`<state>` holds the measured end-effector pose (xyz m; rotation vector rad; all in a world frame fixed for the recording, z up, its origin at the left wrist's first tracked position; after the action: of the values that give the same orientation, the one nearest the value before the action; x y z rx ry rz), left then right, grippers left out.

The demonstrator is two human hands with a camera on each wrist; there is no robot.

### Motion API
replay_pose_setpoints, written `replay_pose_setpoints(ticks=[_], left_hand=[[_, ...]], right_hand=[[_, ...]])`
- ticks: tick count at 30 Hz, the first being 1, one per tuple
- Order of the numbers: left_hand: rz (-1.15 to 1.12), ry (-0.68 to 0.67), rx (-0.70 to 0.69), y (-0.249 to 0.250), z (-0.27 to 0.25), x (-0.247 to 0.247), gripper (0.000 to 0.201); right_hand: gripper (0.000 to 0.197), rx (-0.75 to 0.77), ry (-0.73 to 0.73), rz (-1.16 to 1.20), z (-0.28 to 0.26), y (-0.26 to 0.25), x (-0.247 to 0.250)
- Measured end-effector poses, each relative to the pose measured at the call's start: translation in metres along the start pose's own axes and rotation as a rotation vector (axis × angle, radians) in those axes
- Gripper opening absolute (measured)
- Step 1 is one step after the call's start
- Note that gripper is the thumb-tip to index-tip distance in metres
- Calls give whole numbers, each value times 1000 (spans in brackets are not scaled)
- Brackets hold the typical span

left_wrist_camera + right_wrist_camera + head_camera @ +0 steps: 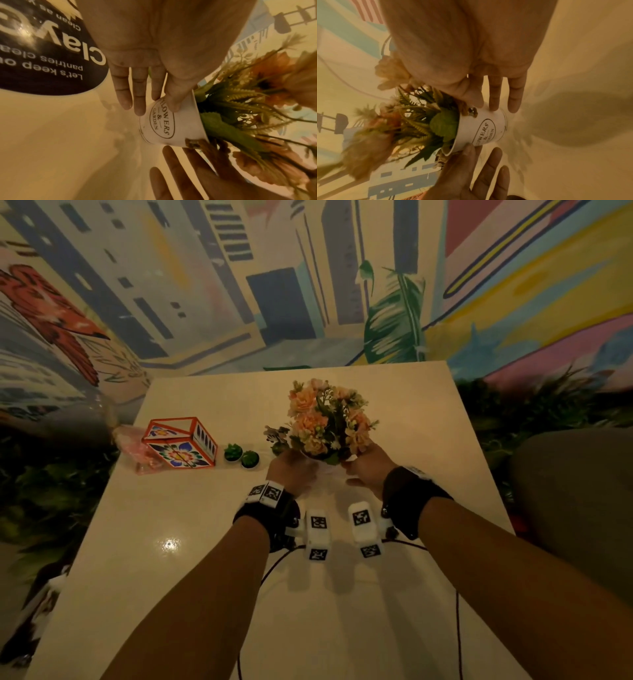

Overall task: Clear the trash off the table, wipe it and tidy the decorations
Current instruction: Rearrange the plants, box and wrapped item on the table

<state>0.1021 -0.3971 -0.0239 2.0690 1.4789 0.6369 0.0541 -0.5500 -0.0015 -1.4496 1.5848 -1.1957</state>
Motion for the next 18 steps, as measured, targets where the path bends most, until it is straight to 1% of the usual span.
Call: replay_pose_setpoints(ticks=[2, 3, 4, 6, 8, 9, 11, 15, 18], left_hand=[[-34, -65, -3, -5, -8, -3, 12], [1, -59, -47, -7, -10, -3, 6], [55, -40, -98, -11, -10, -4, 6], [157, -57, -153, -19, -12, -10, 14], [182, -99, -163, -27, -18, -18, 18], [185, -92, -174, -30, -21, -21, 24], [175, -89, -192, -37, -27, -25, 31], [168, -100, -204, -49, -32, -29, 31], [141, -132, -189, -55, -37, -34, 41]], right_hand=[[58, -24, 35, 66, -14, 1, 8], [58, -32, 52, 81, -23, 3, 12], [57, -25, 69, 83, -31, 6, 17], [47, -29, 130, 95, -50, 13, 29], [38, -55, 199, 144, -66, 24, 39], [36, -68, 216, 168, -73, 28, 43], [34, -63, 228, 175, -81, 33, 49], [33, -51, 222, 113, -91, 41, 57], [32, -53, 242, 115, -100, 48, 64]])
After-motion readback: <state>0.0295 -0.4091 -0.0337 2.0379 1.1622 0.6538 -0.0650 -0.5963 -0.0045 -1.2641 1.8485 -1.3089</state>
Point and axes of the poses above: each hand's wrist, its own z-axis towards the middle knuckle, its own x-axis out of the back of the hand, y = z × x, the point moved 4 cm from there along z, towards the middle knuckle, and after that the axes turned 12 degrees about x, right-handed, at the moved point
